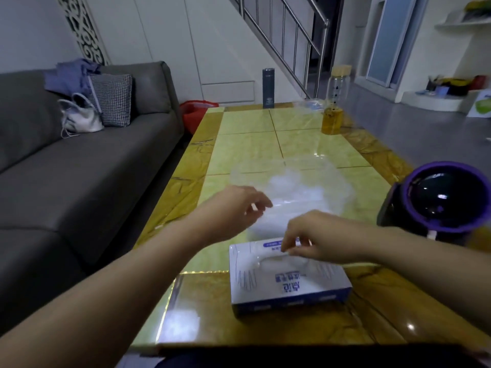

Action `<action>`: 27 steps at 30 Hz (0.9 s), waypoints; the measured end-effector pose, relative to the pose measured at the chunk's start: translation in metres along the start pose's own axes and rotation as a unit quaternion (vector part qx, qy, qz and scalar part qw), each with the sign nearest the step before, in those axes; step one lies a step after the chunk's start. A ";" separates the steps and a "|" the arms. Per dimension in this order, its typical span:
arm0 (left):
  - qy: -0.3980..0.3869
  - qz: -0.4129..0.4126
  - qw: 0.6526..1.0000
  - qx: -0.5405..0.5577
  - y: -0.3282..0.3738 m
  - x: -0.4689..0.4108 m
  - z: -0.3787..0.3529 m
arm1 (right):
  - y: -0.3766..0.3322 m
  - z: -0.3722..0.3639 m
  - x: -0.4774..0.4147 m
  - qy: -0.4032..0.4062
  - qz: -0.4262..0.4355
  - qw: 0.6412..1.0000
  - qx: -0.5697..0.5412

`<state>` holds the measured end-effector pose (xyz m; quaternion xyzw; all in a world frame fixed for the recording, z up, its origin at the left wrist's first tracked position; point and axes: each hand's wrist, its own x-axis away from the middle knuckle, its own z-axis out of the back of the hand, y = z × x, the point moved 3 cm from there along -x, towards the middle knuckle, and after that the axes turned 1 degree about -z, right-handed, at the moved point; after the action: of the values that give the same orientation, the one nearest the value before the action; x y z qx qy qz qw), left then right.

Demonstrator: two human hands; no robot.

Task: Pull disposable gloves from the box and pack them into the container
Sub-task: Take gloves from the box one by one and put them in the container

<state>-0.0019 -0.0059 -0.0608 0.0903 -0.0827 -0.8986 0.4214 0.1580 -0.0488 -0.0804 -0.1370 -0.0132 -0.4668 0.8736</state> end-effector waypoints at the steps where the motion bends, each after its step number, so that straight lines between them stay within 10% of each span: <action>1: -0.031 0.001 1.000 0.004 0.002 0.007 -0.011 | 0.002 -0.016 0.000 -0.035 0.003 0.999 0.037; 7: -0.219 0.038 0.975 -0.006 0.012 0.030 -0.065 | 0.011 -0.045 -0.007 -0.035 -0.012 0.982 0.184; 13: -0.224 0.044 0.973 -0.018 0.012 0.028 -0.072 | 0.005 -0.058 -0.019 -0.009 -0.075 0.989 0.124; 27: -0.225 0.059 0.972 -0.026 0.011 0.030 -0.074 | -0.011 -0.024 -0.003 0.094 0.072 0.963 0.240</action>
<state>0.0047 -0.0419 -0.1325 -0.1299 -0.1575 -0.8713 0.4462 0.1448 -0.0586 -0.1016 0.1208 -0.0325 -0.3965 0.9095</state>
